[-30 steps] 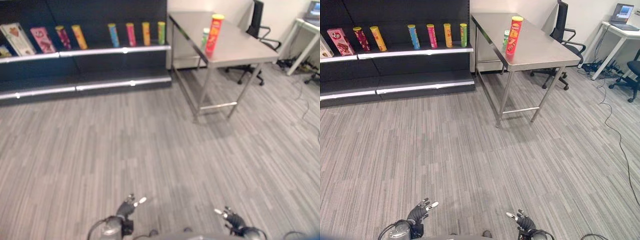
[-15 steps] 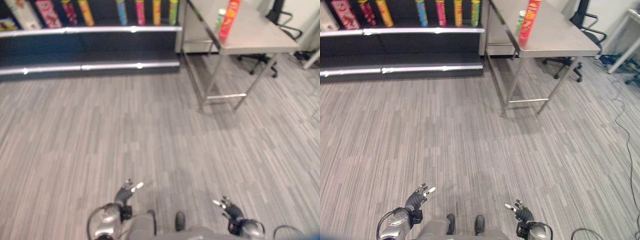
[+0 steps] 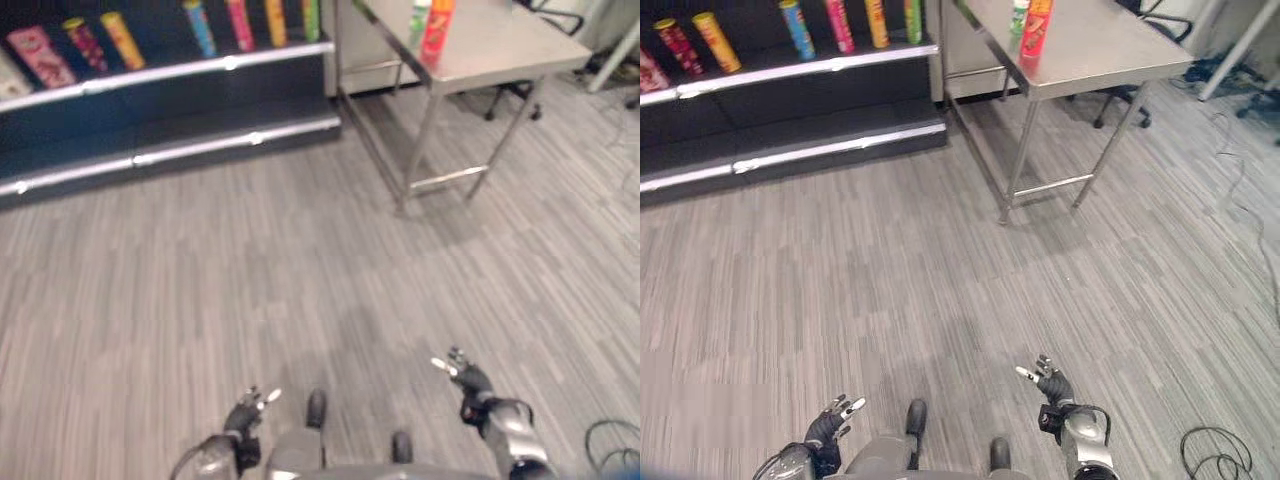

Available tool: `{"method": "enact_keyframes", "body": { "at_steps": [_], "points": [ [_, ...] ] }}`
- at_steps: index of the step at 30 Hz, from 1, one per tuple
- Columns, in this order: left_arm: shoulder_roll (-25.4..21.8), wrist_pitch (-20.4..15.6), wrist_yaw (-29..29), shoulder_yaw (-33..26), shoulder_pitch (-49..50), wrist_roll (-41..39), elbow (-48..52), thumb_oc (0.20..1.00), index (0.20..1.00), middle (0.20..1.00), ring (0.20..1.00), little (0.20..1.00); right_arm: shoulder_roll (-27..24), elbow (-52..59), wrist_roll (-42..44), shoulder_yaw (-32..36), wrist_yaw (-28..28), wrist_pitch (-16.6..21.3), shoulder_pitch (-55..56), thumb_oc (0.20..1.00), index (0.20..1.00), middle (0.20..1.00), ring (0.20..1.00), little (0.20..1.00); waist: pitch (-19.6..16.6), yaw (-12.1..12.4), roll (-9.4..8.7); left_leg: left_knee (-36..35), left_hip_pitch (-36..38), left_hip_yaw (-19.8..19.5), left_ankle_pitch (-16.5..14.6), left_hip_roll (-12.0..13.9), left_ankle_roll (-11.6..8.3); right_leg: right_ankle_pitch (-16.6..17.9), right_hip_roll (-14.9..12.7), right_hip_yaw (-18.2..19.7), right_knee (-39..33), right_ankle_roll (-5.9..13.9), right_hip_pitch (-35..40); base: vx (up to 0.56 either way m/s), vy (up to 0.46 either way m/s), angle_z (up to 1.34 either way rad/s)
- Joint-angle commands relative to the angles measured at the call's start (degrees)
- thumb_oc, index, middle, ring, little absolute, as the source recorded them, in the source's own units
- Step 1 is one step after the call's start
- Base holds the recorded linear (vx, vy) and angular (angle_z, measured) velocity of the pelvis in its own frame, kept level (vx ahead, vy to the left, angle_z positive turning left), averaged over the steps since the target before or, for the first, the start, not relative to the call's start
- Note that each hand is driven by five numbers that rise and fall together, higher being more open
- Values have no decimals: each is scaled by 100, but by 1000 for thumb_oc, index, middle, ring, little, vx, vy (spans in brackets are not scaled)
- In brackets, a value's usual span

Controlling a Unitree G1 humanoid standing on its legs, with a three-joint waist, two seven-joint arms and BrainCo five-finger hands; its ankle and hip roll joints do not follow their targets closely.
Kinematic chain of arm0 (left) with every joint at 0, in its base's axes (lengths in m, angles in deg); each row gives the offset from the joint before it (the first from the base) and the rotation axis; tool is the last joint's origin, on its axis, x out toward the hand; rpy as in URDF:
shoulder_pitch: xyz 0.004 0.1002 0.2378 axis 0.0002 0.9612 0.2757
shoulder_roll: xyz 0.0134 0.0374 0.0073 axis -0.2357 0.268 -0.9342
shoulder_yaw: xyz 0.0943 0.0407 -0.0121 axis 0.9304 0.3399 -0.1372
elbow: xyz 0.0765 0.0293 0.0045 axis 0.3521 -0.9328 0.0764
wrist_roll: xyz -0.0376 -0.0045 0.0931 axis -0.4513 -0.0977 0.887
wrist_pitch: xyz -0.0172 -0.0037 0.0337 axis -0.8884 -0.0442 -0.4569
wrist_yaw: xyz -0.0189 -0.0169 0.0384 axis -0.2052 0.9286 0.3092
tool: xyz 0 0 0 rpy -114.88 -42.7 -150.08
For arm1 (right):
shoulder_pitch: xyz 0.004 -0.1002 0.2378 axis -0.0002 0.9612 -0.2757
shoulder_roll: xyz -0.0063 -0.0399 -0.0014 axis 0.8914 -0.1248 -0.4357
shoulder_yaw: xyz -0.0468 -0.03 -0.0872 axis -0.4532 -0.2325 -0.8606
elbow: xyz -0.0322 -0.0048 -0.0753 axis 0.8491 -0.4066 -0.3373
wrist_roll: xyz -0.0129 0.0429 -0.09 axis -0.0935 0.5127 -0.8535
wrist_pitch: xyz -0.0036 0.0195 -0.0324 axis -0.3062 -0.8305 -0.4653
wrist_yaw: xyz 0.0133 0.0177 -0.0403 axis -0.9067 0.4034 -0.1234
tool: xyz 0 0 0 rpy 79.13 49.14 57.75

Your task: Put the goods on the table back onto the shelves and tidy them up.

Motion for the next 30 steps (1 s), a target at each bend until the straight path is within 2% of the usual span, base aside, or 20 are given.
{"method": "enact_keyframes", "body": {
  "at_steps": [1, 3, 4, 5, 8, 9, 10, 11, 12, 14, 15, 20, 21, 24, 27, 29, 30],
  "points": [
    [-110, -184, 62, 25, 32, -12, -162, 1000, 1000, 1000, 1000, 1000, -147, 326, 205, 324, -8, 102, 25, 1000, 1000, 1000, 1000, 1000, -258, -10, 235, -325, -295, -287, 285, 293, -413, 888, 304, -77, 1276, -38, 227, 310, 313, -3],
    [-110, -171, 57, 32, 38, 3, -193, 1000, 1000, 1000, 1000, 1000, -167, 301, 183, 366, -21, 75, 117, 1000, 1000, 1000, 1000, 1000, -91, -140, 452, -325, 109, -388, 144, 325, -358, 823, 559, -72, 2595, -109, -317, 177, 225, -7],
    [-108, -171, 57, 31, 36, 3, -192, 1000, 1000, 1000, 1000, 1000, -169, 301, 183, 366, -21, 75, 114, 1000, 1000, 1000, 1000, 1000, -80, -133, 439, -325, 114, -376, 144, 314, -359, 789, 548, -58, 2659, -109, -344, 161, 226, 9],
    [-76, -174, 49, 62, 56, -24, -104, 1000, 1000, 1000, 1000, 1000, -170, 175, 189, 394, -8, 89, 135, 1000, 1000, 1000, 1000, 1000, 113, -202, 626, -325, 415, -441, 124, 404, -330, 728, 730, -191, 3336, -193, -770, 89, 134, 33],
    [-25, -190, 31, 2, 65, -67, -33, 1000, 1000, 1000, 1000, 1000, -112, 91, 146, 389, -20, 76, 176, 1000, 1000, 1000, 1000, 1000, 208, -169, 573, -325, 629, -448, 128, 324, -315, 627, 703, -277, 3540, -216, -926, 193, 109, 22],
    [-22, -206, 46, -3, 56, -107, 15, 1000, 1000, 1000, 1000, 1000, -78, -36, 124, 364, -34, 75, 161, 1000, 1000, 1000, 1000, 1000, 173, -128, 495, -325, 700, -452, 124, 301, -345, 609, 483, -407, 2907, -179, -919, 195, -23, 37],
    [3, -213, 50, 3, 40, -130, 23, 1000, 1000, 1000, 1000, 1000, -97, -151, 96, 356, -35, 66, 182, 1000, 1000, 1000, 1000, 1000, 139, -125, 432, -325, 748, -450, 69, 234, -342, 544, 481, -391, 2585, -103, -910, 428, -84, 30],
    [60, -210, 63, -21, 44, -197, 125, 1000, 1000, 1000, 1000, 1000, -50, -101, 48, 347, -38, 29, 210, 1000, 1000, 1000, 1000, 1000, 108, -206, 343, -325, 906, -485, 16, 106, -352, 687, 514, -517, 934, 35, -1002, 322, -76, 22],
    [61, -209, 63, -19, 47, -198, 127, 1000, 1000, 1000, 1000, 1000, -51, -103, 47, 348, -38, 30, 211, 1000, 1000, 1000, 1000, 1000, 129, -213, 356, -325, 936, -495, 5, 117, -354, 704, 523, -531, 887, 34, -947, 393, -69, 1],
    [85, -199, 39, -84, 69, -207, 202, 1000, 1000, 1000, 1000, 1000, -63, -139, 34, 365, -23, 80, 207, 1000, 1000, 1000, 1000, 1000, 151, -426, 396, -325, 1204, -578, -101, 48, -287, 819, 740, -592, -30, 135, -1421, 427, -6, -14],
    [78, -201, 42, -93, 29, -203, 132, 1000, 1000, 1000, 1000, 1000, -81, -132, 40, 399, -9, 101, 217, 1000, 1000, 1000, 1000, 1000, 169, -582, 460, -325, 1334, -620, -126, 79, -281, 868, 812, -605, -124, 142, -1685, 473, -18, -21],
    [115, -188, 81, 7, 15, -142, 97, 1000, 1000, 1000, 1000, 1000, -127, -255, 21, 494, 32, 134, 292, 1000, 1000, 1000, 1000, 1000, 23, -751, 480, -325, 1635, -688, -105, 105, -257, 925, 869, -666, -294, 126, -1708, 333, -76, 43],
    [104, -197, 60, 82, -20, -71, 41, 1000, 1000, 1000, 1000, 1000, -156, -376, -7, 518, 45, 142, 307, 1000, 1000, 1000, 1000, 1000, -114, -819, 481, -325, 1842, -677, 106, 202, -253, 998, 950, -627, -306, 132, -1509, 364, -146, 29],
    [174, -195, 72, 66, -24, -100, 79, 1000, 1000, 1000, 1000, 1000, -185, -431, -14, 520, 40, 162, 319, 1000, 1000, 1000, 1000, 1000, -189, -869, 479, -8, 1810, -679, 160, 253, -272, 1050, 937, -654, -300, 132, -1336, 334, -153, 49],
    [145, -163, 98, 194, -5, -29, 66, 1000, 1000, 1000, 1000, 1000, -184, -517, 17, 493, -13, 187, 321, 1000, 1000, 1000, 1000, 1000, -253, -919, 305, 1275, 1518, -452, 164, 412, -384, 1116, 873, -663, -294, 156, -999, 360, -202, 23],
    [176, -165, 126, 216, 17, -48, 49, 1000, 1000, 1000, 1000, 1000, -156, -413, 16, 465, -15, 176, 345, 1000, 1000, 1000, 1000, 1000, -216, -891, 140, 2350, 1073, -385, 52, 269, -472, 1096, 737, -693, -316, 130, -790, 239, -163, 25],
    [176, -165, 126, 216, 17, -48, 49, 1000, 1000, 1000, 1000, 1000, -156, -413, 16, 465, -15, 175, 345, 1000, 1000, 1000, 1000, 1000, -219, -893, 142, 2358, 1065, -388, 48, 271, -473, 1097, 738, -696, -315, 129, -793, 189, -193, 25]
  ]
}}
